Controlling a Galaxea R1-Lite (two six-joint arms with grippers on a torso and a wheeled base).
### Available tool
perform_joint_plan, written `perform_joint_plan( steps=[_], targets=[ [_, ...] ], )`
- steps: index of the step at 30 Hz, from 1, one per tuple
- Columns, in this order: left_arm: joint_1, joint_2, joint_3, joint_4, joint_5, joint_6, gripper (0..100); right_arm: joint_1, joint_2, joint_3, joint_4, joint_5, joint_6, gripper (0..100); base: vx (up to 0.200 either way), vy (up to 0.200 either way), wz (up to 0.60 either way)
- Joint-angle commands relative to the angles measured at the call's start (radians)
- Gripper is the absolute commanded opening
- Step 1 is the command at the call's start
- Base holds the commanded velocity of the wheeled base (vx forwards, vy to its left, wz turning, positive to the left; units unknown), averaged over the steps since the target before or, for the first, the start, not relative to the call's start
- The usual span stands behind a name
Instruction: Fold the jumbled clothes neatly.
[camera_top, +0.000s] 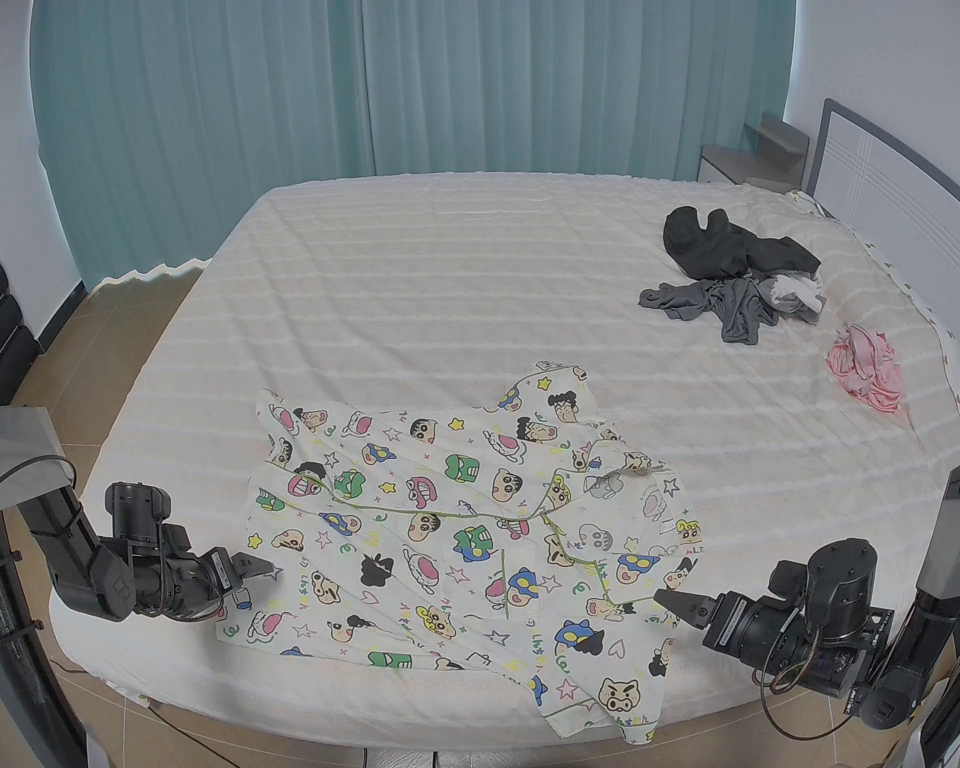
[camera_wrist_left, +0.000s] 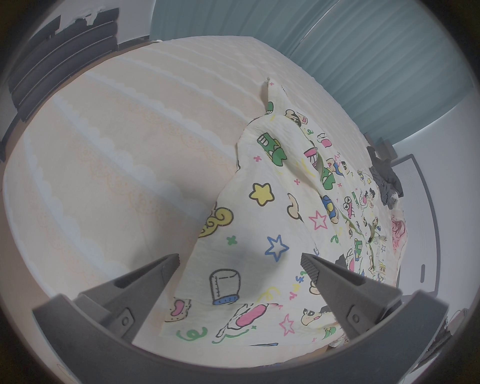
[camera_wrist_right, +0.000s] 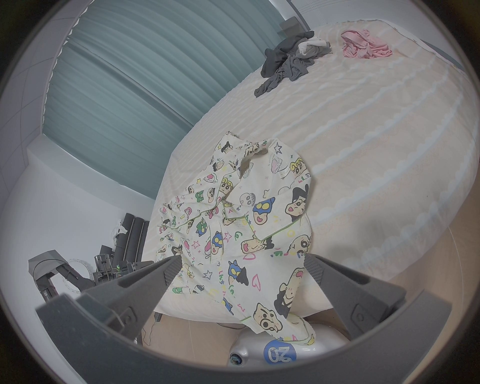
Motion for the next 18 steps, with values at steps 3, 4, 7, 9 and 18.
perform_joint_plan(
  steps=[3,4,7,9,18],
  targets=[
    [0.002,0.008,-0.002,-0.002,-0.037,-0.002,100,0.005,-0.004,0.018,0.000,-0.001,0.000,100,0.000,0.000,0.00],
    [0.002,0.008,-0.003,-0.002,-0.040,-0.002,100,0.005,-0.004,0.018,0.000,-0.001,0.000,100,0.000,0.000,0.00],
    [0.000,0.011,0.001,-0.002,-0.043,-0.002,100,0.005,0.005,0.018,0.000,0.000,0.001,100,0.000,0.000,0.00],
    [0.000,0.011,0.006,-0.002,-0.055,-0.001,0,0.005,0.014,0.018,0.000,0.003,0.000,100,0.000,0.000,0.00],
    [0.023,-0.020,0.054,-0.002,-0.066,0.001,0,-0.007,0.056,0.018,0.000,0.006,-0.002,100,0.000,0.000,0.00]
  ],
)
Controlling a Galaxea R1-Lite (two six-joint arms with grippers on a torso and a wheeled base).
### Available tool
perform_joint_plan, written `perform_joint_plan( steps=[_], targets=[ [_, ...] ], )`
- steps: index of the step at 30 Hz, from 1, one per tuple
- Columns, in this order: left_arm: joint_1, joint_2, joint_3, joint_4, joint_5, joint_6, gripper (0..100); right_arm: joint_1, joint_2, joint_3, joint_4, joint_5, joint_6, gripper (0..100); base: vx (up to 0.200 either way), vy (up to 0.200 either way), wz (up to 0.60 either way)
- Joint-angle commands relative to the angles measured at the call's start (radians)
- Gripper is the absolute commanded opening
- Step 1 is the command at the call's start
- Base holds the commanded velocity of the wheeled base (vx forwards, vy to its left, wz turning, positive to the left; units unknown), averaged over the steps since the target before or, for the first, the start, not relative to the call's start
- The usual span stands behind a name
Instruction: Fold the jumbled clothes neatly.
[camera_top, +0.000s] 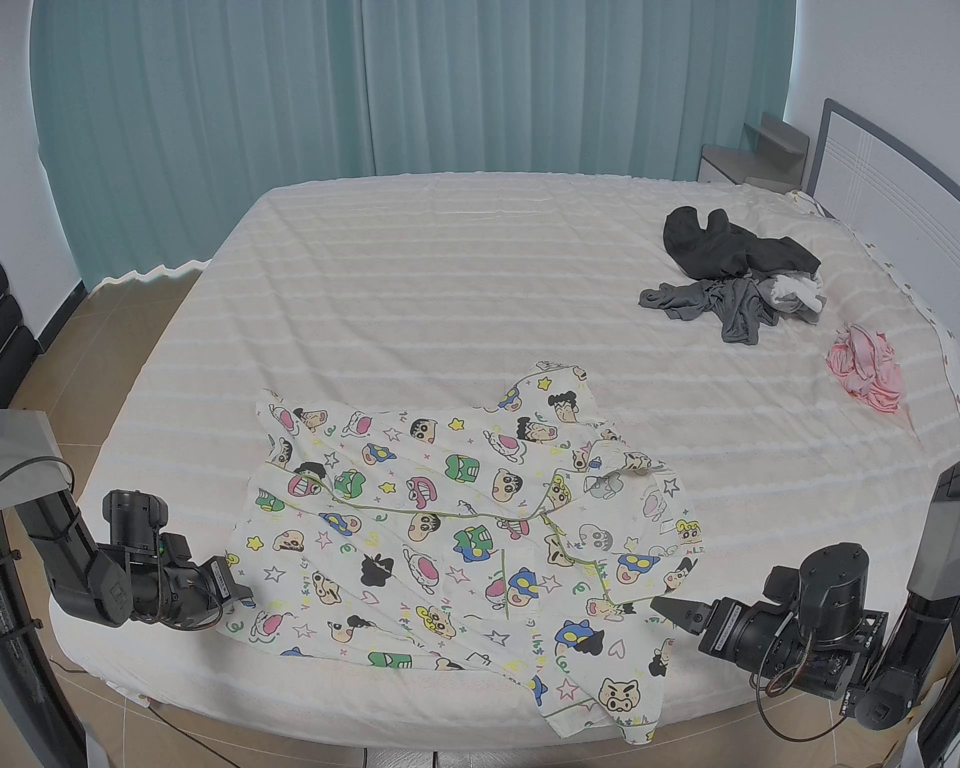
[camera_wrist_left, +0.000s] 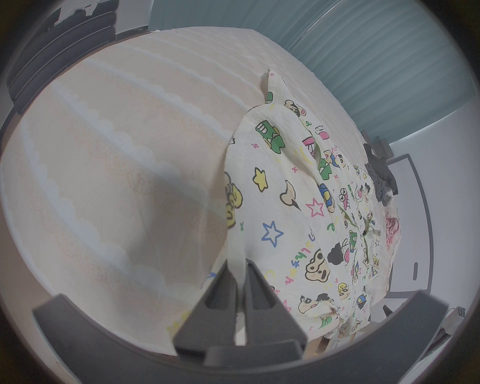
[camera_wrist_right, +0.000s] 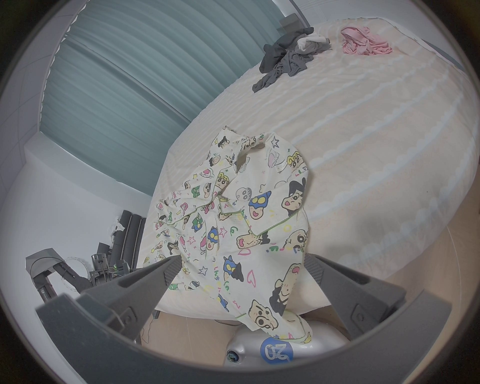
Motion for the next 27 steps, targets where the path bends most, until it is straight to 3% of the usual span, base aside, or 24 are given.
perform_joint_plan(
  steps=[1,6,13,20,27],
  targets=[
    [0.009,-0.032,0.032,-0.001,-0.001,0.002,0,-0.010,0.029,0.018,0.000,0.000,0.000,100,0.000,0.000,0.00],
    [0.010,-0.113,0.072,-0.004,-0.004,0.003,0,-0.015,0.035,0.018,0.000,0.000,0.000,100,0.000,0.000,0.00],
    [0.032,-0.228,0.132,-0.004,-0.084,0.003,0,-0.015,0.041,0.018,0.008,0.002,0.002,100,0.000,0.000,0.00],
    [0.107,-0.305,0.177,-0.004,-0.162,0.035,0,-0.014,0.069,0.018,0.008,0.010,-0.003,100,0.000,0.000,0.00],
    [0.199,-0.359,0.233,-0.004,-0.280,0.109,0,-0.017,0.077,0.018,0.011,0.083,-0.006,100,0.000,0.000,0.00]
  ],
)
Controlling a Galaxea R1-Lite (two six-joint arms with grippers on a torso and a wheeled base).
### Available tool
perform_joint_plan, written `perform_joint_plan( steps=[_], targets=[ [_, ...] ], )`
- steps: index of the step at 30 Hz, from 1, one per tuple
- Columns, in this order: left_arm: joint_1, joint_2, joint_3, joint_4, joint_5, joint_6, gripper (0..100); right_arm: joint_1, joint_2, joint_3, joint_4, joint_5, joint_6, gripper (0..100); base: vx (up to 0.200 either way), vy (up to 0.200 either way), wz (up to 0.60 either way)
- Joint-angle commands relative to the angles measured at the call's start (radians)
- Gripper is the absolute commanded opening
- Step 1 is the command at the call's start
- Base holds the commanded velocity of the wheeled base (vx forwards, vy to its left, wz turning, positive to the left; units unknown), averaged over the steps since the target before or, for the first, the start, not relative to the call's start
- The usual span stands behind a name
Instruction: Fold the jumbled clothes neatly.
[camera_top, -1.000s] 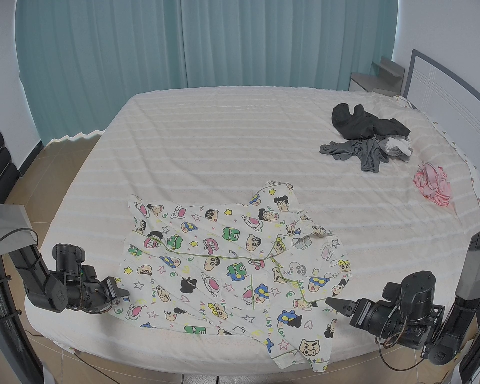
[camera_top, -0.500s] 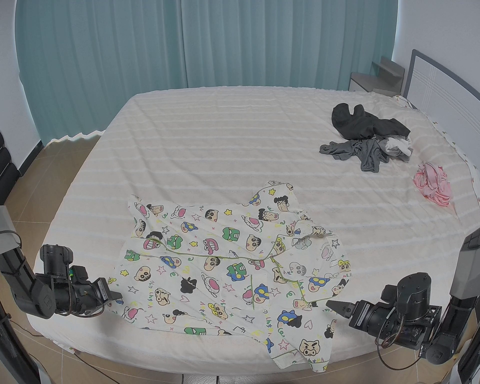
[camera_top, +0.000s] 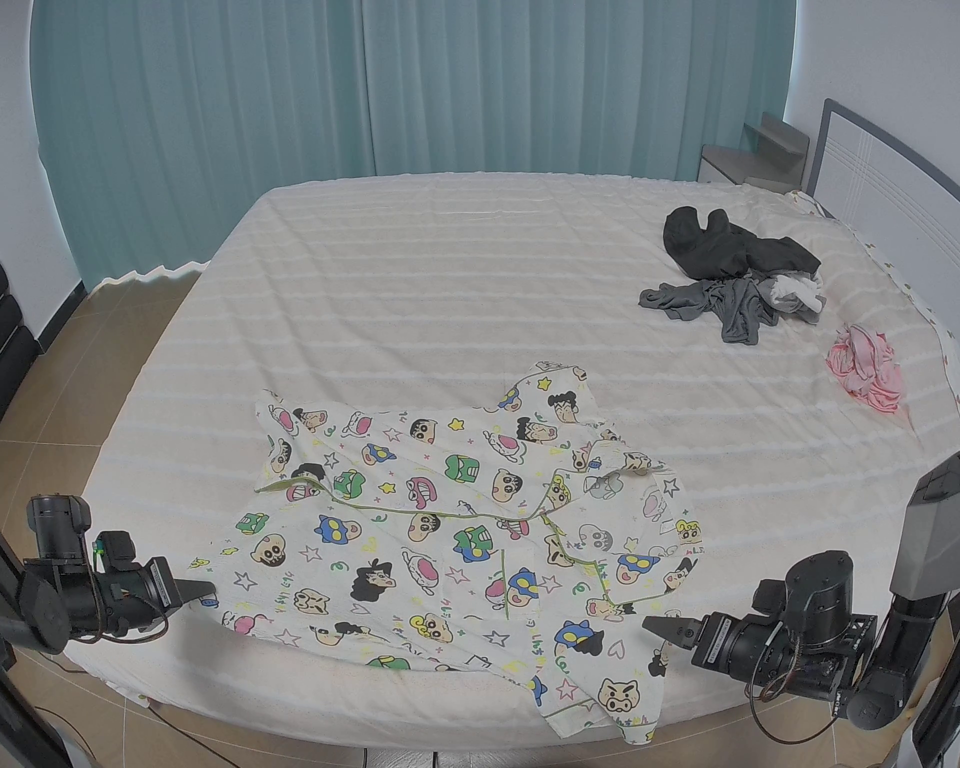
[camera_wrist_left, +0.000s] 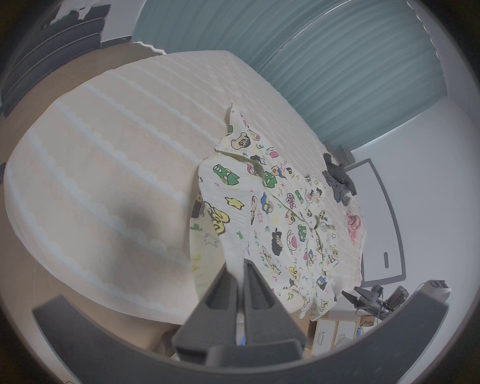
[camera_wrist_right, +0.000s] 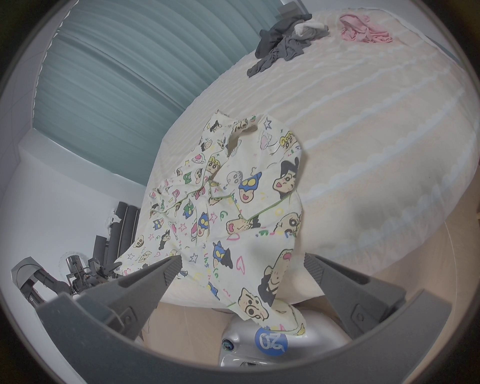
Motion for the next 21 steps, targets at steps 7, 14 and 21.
perform_joint_plan(
  steps=[7,14,21],
  targets=[
    [0.086,-0.088,0.076,-0.002,-0.125,0.020,0,-0.008,0.087,0.018,-0.001,0.046,-0.052,100,0.000,0.000,0.00],
    [0.203,-0.079,0.094,0.003,-0.207,0.095,0,-0.040,0.104,0.018,0.001,0.076,-0.126,100,0.000,0.000,0.00],
    [0.230,-0.025,0.142,0.004,-0.214,0.251,0,-0.032,0.144,0.018,0.001,0.102,-0.213,100,0.000,0.000,0.00]
  ],
)
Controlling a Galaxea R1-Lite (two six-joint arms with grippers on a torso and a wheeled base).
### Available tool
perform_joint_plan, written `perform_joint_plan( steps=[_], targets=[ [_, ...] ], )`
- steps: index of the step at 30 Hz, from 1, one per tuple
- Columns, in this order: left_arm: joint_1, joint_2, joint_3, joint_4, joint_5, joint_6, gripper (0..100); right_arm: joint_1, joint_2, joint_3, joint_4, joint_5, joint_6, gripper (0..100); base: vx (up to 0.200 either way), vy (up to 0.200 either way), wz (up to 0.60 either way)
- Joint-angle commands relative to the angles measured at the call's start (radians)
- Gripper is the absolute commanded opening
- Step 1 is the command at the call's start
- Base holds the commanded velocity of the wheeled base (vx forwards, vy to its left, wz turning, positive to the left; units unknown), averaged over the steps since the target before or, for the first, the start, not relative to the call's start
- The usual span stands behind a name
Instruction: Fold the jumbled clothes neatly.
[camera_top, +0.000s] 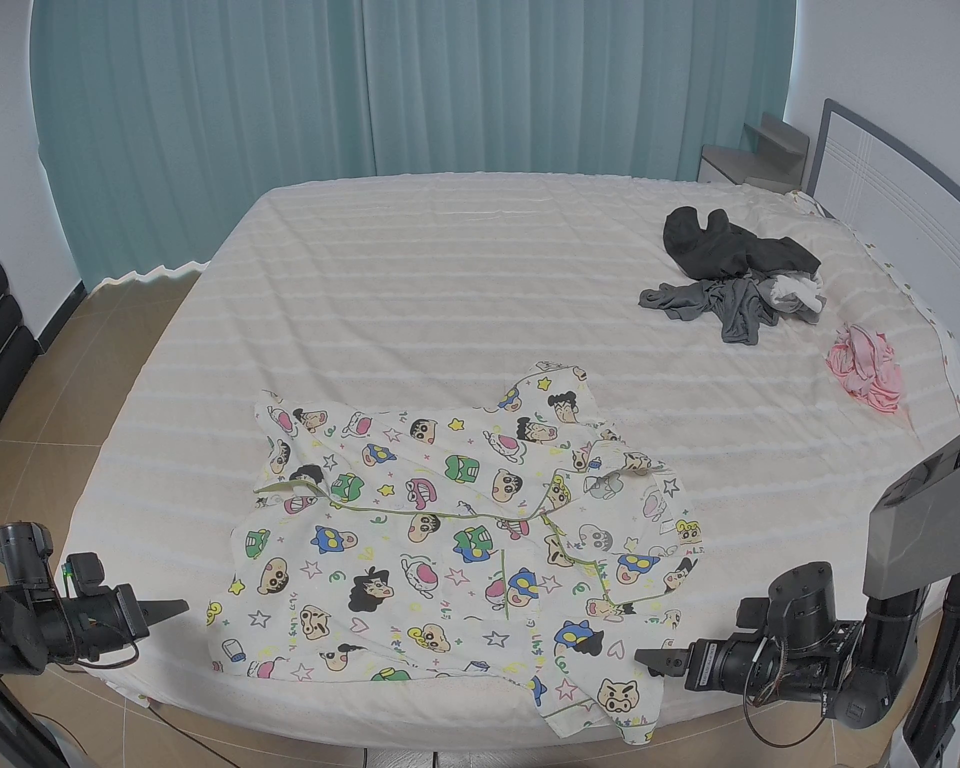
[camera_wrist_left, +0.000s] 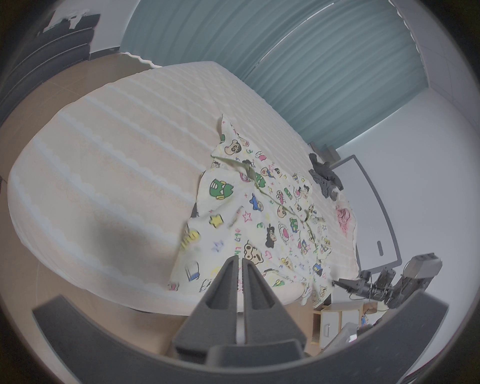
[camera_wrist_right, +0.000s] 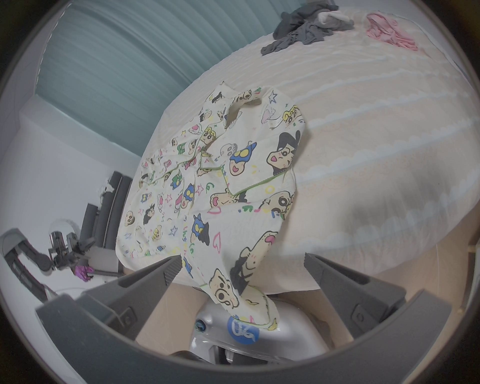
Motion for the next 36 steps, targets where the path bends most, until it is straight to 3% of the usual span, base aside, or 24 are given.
perform_joint_plan(
  steps=[1,5,16,17,24,31,36],
  targets=[
    [0.022,0.053,0.034,0.002,-0.006,0.049,0,0.004,0.035,0.018,0.000,0.021,-0.050,100,0.000,0.000,0.00],
    [0.022,0.093,0.030,-0.001,-0.004,0.077,0,0.004,0.037,0.018,-0.002,0.027,-0.096,100,0.000,0.000,0.00],
    [0.049,0.260,0.005,-0.019,0.080,0.176,0,0.012,0.035,0.018,0.001,0.027,-0.087,100,0.000,0.000,0.00],
    [0.048,0.275,0.005,-0.027,0.089,0.181,100,0.021,0.035,0.018,0.001,0.027,-0.087,100,0.000,0.000,0.00],
    [0.016,0.315,0.007,-0.048,0.117,0.180,100,0.040,0.038,0.018,0.003,0.024,-0.085,100,0.000,0.000,0.00],
    [-0.018,0.375,0.001,-0.134,0.210,0.181,100,0.046,0.035,0.018,0.003,0.020,-0.085,100,0.000,0.000,0.00],
    [-0.101,0.412,0.014,-0.150,0.293,0.143,100,0.044,0.034,0.018,0.003,0.018,-0.085,100,0.000,0.000,0.00]
  ],
)
